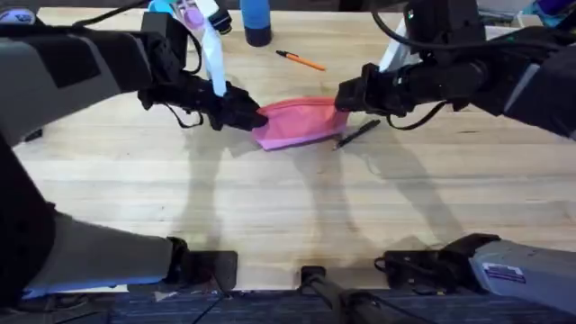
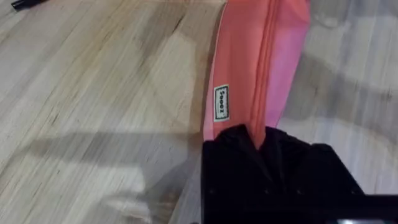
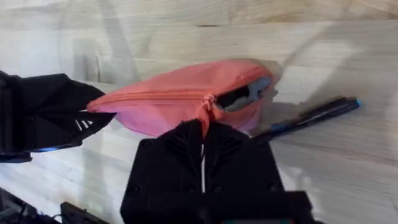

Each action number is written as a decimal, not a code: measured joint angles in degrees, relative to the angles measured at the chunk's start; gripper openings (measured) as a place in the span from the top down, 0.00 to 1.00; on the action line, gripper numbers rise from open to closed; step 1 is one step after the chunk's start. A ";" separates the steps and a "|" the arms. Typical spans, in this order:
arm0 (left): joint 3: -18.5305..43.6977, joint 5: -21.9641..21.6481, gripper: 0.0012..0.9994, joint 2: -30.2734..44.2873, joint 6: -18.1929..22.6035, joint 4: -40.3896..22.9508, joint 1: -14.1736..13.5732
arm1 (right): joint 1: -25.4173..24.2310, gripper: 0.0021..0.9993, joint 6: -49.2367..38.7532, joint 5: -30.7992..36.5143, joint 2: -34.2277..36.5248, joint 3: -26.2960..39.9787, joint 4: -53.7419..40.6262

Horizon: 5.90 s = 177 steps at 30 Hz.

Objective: Unzip the bag, pick up the pens from the table one at a time and place them inside, then zip the bag closed.

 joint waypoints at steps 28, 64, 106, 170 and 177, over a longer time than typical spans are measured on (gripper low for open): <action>0.00 0.00 0.96 0.00 -0.01 -0.17 0.20 | 6.24 0.97 0.20 -4.72 -2.38 0.00 5.34; 0.00 0.07 0.96 0.00 0.00 0.02 0.20 | 19.39 0.92 -0.07 -3.74 7.52 0.00 23.96; 0.04 0.93 0.00 -0.02 -0.02 1.87 0.16 | 18.95 0.00 -42.49 11.46 -4.06 20.19 -19.46; 0.09 -11.13 0.00 -36.39 0.26 -19.98 0.16 | 11.78 0.97 -90.12 6.60 6.95 23.28 -21.27; 0.09 -11.13 0.01 -36.39 0.26 -20.00 0.16 | 11.78 0.97 -90.12 6.60 11.25 23.28 -21.51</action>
